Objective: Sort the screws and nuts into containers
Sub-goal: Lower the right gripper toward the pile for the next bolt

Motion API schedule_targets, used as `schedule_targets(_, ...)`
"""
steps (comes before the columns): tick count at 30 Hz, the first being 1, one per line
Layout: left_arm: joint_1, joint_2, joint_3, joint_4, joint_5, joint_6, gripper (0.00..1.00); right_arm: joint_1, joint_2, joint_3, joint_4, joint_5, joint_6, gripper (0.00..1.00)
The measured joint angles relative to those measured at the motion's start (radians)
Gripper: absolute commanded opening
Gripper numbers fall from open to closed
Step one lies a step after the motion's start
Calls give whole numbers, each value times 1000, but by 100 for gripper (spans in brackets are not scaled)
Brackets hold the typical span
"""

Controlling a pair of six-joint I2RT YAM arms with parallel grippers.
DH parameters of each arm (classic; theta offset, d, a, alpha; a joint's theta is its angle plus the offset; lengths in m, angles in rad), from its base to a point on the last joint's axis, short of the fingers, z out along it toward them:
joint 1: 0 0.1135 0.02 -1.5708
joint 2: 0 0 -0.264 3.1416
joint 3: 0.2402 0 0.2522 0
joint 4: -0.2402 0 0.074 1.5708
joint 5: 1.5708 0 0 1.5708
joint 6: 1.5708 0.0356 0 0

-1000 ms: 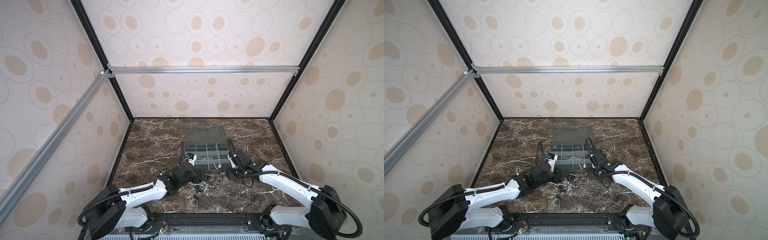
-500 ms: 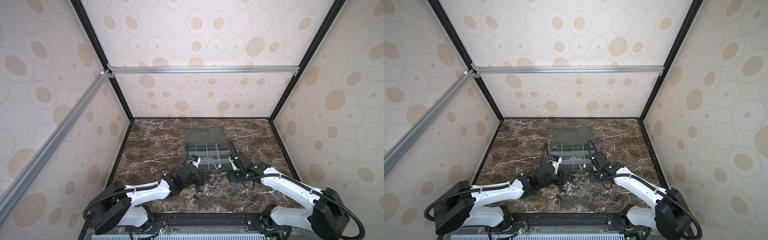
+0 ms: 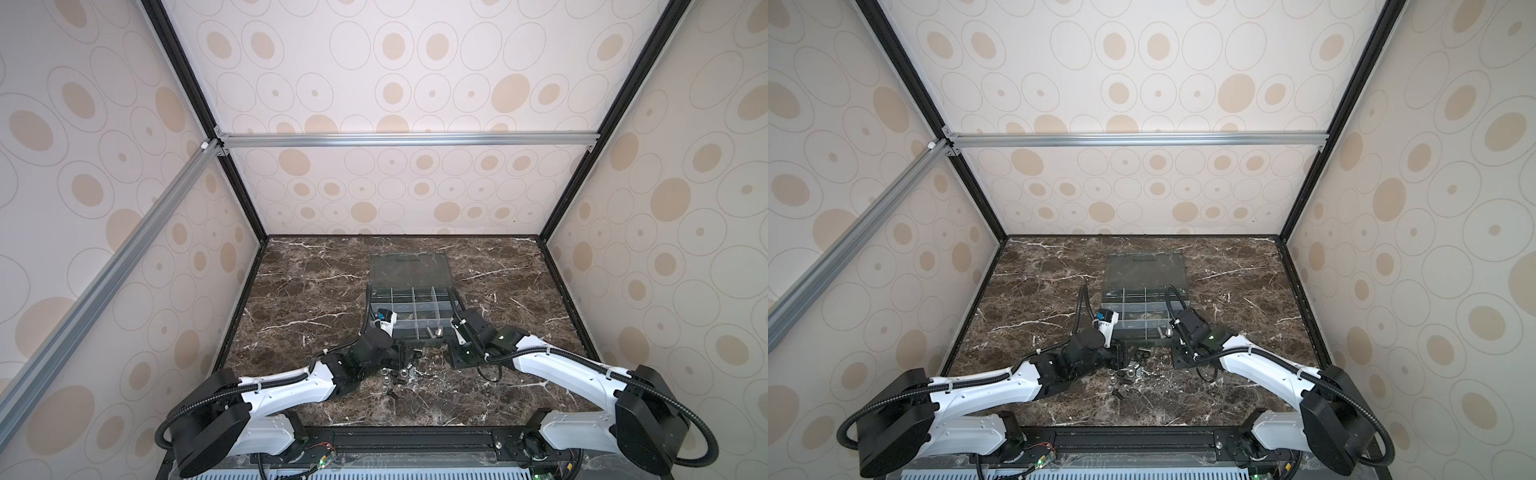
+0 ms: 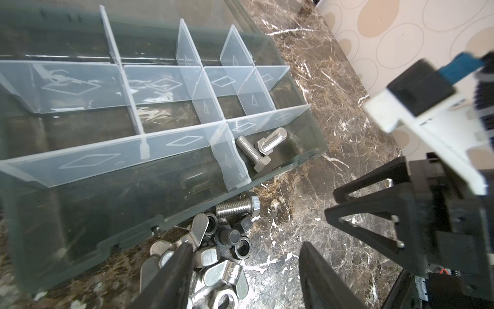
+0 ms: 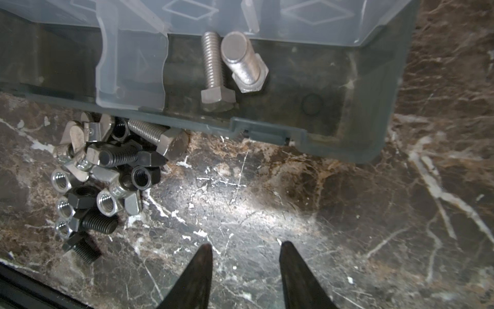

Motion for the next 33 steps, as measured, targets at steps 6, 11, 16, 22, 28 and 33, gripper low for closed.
schedule_targets(6, 0, -63, -43, -6, -35, -16, 65, 53, 86, 43, 34, 43, 33, 43)
schedule_targets(11, 0, -102, -68, -22, -56, -19, 66, 74, 142, 81, 69, 68, 58, 41)
schedule_targets(16, 0, -137, -90, -30, -76, -19, 67, 93, 195, 124, 93, 86, 76, 40)
schedule_targets(22, 0, -176, -116, -34, -95, -20, 68, 112, 263, 180, 111, 96, 84, 39)
schedule_targets(28, 0, -185, -124, -38, -101, -20, 69, 114, 312, 200, 126, 103, 93, 36)
schedule_targets(33, 0, -185, -124, -38, -101, -20, 69, 119, 347, 220, 129, 103, 102, 34)
